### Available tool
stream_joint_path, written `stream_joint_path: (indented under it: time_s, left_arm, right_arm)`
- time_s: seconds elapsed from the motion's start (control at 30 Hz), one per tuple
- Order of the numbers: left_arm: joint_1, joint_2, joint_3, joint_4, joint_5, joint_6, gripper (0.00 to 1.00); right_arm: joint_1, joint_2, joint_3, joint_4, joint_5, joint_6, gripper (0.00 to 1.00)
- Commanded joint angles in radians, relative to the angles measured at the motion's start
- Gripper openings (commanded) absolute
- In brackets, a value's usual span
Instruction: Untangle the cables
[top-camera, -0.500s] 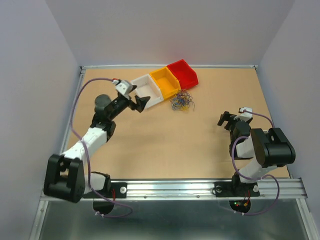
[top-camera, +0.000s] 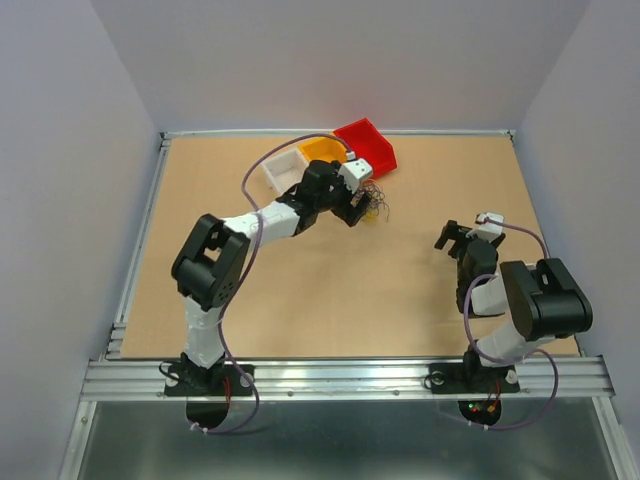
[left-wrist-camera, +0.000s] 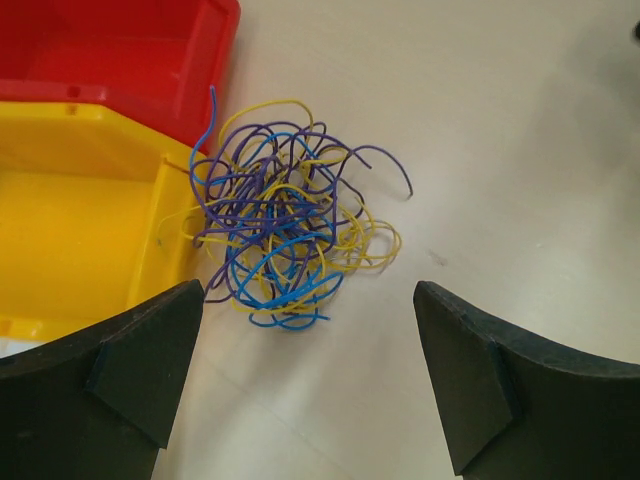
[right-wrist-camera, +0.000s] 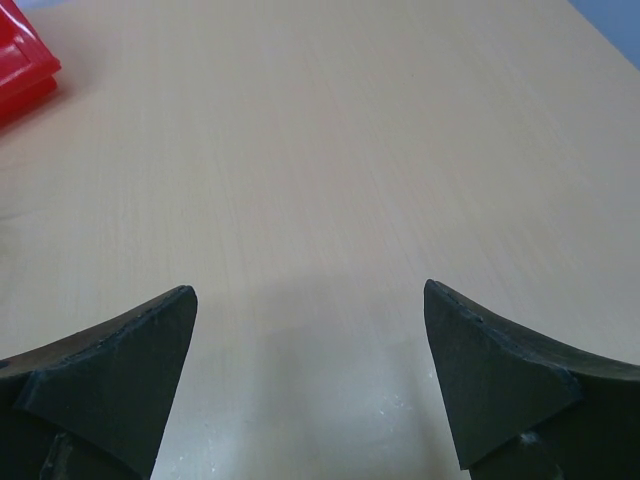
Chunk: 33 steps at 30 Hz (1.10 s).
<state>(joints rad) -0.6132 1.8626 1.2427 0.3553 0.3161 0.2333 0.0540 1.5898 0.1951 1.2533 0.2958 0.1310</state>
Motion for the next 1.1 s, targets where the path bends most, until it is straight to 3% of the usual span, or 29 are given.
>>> stream_joint_path:
  time_s: [0.0,0.03,0.13,0.2,0.27,0.3,0.33,0.43,0.47,0.57,0.7,0.83,0.93,1.07]
  left_arm:
    - [0.006,0.133,0.173,-0.176,-0.078,0.023,0.99]
    - [0.006,0.192,0.216,-0.209,-0.072,0.021,0.99]
    - [0.004,0.269,0.346,-0.315,-0.061,0.009,0.99]
    - [0.004,0.276,0.35,-0.325,-0.066,-0.014,0.99]
    - [0.001,0.273,0.34,-0.337,-0.085,0.0,0.77]
    - [-0.002,0.27,0.337,-0.346,-0.08,0.007,0.53]
    - [-0.008,0.248,0.316,-0.348,-0.056,0.021,0.38]
    - [-0.022,0.167,0.267,-0.352,0.052,0.081,0.03]
    - [-0.026,0.138,0.217,-0.354,0.09,0.101,0.0]
    - [-0.046,0.008,0.091,-0.354,0.194,0.155,0.0]
    - [-0.101,-0.137,-0.018,-0.397,0.258,0.205,0.0]
    - [-0.169,-0.238,-0.075,-0.43,0.299,0.256,0.0]
    - [-0.191,-0.284,-0.132,-0.409,0.327,0.299,0.0]
    - [-0.191,-0.301,-0.224,-0.265,0.224,0.299,0.21]
  right_arm:
    - [0.01,-0.113,0.081,-0.09,0.051,-0.016,1.0]
    - [0.012,-0.204,0.101,-0.236,0.043,-0.013,1.0]
    - [0.012,-0.359,0.17,-0.443,-0.006,0.051,1.0]
    - [0.012,-0.414,0.193,-0.5,-0.043,0.093,1.0]
    - [0.012,-0.464,0.243,-0.595,-0.081,0.146,1.0]
    - [0.012,-0.471,0.265,-0.632,-0.105,0.177,1.0]
    - [0.012,-0.472,0.302,-0.693,-0.144,0.243,1.0]
    - [0.012,-0.45,0.36,-0.794,-0.269,0.358,1.0]
    - [0.014,-0.444,0.389,-0.842,-0.291,0.386,1.0]
    - [0.012,-0.436,0.469,-0.956,-0.328,0.499,1.0]
    - [0.014,-0.56,0.414,-0.96,-0.332,0.59,1.0]
    - [0.012,-0.663,0.272,-0.785,-0.443,0.607,1.0]
    - [0.012,-0.669,0.25,-0.772,-0.544,0.59,1.0]
    - [0.017,-0.547,0.259,-0.674,-0.786,0.591,0.93]
